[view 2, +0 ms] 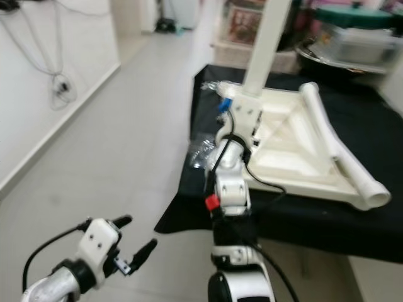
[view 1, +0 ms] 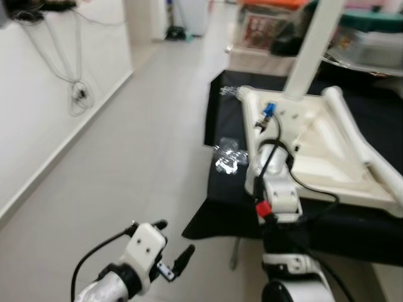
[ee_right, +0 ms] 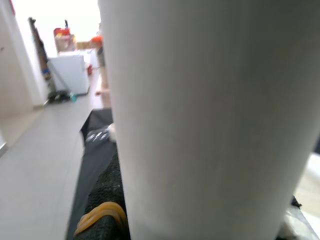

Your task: Building children table

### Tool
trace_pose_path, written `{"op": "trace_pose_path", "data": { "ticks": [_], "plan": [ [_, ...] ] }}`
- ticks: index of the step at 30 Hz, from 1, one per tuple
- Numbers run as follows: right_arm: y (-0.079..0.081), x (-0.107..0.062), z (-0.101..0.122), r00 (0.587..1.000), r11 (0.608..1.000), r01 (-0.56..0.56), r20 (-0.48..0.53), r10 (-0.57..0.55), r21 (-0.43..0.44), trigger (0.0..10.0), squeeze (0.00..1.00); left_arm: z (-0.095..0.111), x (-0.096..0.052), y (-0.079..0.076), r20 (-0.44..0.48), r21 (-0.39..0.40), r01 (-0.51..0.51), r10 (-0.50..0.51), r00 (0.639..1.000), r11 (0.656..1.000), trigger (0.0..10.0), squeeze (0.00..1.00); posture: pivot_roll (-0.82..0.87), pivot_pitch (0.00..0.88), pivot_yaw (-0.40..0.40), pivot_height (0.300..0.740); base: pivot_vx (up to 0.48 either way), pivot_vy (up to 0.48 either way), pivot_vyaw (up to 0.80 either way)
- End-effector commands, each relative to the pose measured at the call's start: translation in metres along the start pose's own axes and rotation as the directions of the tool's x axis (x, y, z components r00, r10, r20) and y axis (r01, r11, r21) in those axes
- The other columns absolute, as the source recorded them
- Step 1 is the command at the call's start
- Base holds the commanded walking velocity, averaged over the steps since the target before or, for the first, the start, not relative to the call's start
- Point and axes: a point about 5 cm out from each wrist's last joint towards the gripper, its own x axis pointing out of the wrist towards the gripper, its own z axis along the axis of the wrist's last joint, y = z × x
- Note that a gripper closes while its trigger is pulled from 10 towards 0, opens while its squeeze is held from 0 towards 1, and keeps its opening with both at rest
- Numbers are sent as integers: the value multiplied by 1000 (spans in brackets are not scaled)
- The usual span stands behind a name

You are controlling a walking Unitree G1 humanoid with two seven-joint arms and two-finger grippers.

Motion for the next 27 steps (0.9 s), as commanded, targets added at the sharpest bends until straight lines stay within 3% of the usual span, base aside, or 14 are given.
{"op": "trace_pose_path", "data": {
  "ticks": [1, 6, 7, 10, 13, 15, 16, 17, 21, 22, 24, 25, 26, 27],
  "plan": [
    [-1, 2, 12, 998, 1000, 27, 65, -27, 0, 10000, 0, -3, 0, -2, -14, 5, 8, -8, 1000, 1000, 10000, 0, 66, 50, -50, 740, 0, 0, 0],
    [-3, 3, 6, 998, 999, 51, 37, -51, -12, 10000, 0, -2, 1, -2, -13, 7, 10, -10, 1000, 1000, 10000, 0, 67, 49, -53, 740, 0, 0, 0],
    [-1, 3, 1, 1000, 999, 30, -3, -29, 34, 10000, 0, -2, 1, -3, -12, 9, 11, -11, 1000, 1000, 10000, 0, 72, 51, -51, 740, 0, 0, 0],
    [11, 2, 5, 991, 982, -136, 35, 132, 133, 10000, 0, -1, 1, -1, -5, 6, -11, 11, 1000, 1000, 10000, 0, 69, 52, -49, 740, 0, 0, 0],
    [17, 1, 13, 971, 955, -234, 83, 222, 184, 10000, 0, 1, 2, 0, 1, 9, -15, 15, 1000, 1000, 10000, 0, 70, 53, -49, 740, 0, 0, 0],
    [17, 1, 13, 971, 955, -234, 83, 222, 184, 10000, 0, 1, 2, 0, 1, 9, -15, 15, 1000, 1000, 10000, 0, 70, 53, -49, 740, 0, 0, 0],
    [25, 1, 25, 927, 900, -372, 151, 344, 226, 10000, 0, 8, 6, 6, 28, 11, -51, 51, 998, 999, 10000, 0, 69, 53, -50, 740, 0, 0, 0],
    [25, 1, 25, 927, 900, -372, 151, 344, 226, 10000, 0, 8, 6, 6, 28, 11, -51, 51, 998, 999, 10000, 0, 69, 53, -50, 740, 0, 0, 0],
    [28, 3, 48, 772, 716, -635, 256, 582, 288, 10000, 0, 40, 21, 29, 126, 38, -157, 151, 980, 987, 10000, 0, 65, 46, -51, 740, 0, 0, 0],
    [28, 3, 48, 772, 716, -635, 256, 582, 288, 10000, 0, 40, 21, 29, 126, 38, -157, 151, 980, 987, 10000, 0, 65, 46, -51, 740, 0, 0, 0],
    [29, 1, 44, 708, 629, -703, 238, 665, 332, 10000, 0, 47, 25, 37, 136, 68, -172, 161, 977, 983, 10000, 0, 64, 45, -51, 740, 0, 0, 0],
    [29, 1, 44, 708, 629, -703, 238, 665, 332, 10000, 0, 47, 25, 37, 136, 68, -172, 161, 977, 983, 10000, 0, 64, 45, -51, 740, 0, 0, 0],
    [28, -2, 38, 671, 589, -732, 214, 710, 342, 10000, 0, 51, 28, 43, 135, 100, -179, 165, 977, 979, 10000, 780, 67, 42, -52, 740, 0, 0, 0],
    [28, -9, 27, 628, 550, -762, 185, 756, 341, 10000, 0, 55, 33, 54, 131, 157, -203, 183, 974, 967, 10000, 1000, 68, 37, -49, 740, 0, 0, 0]
  ]
}}
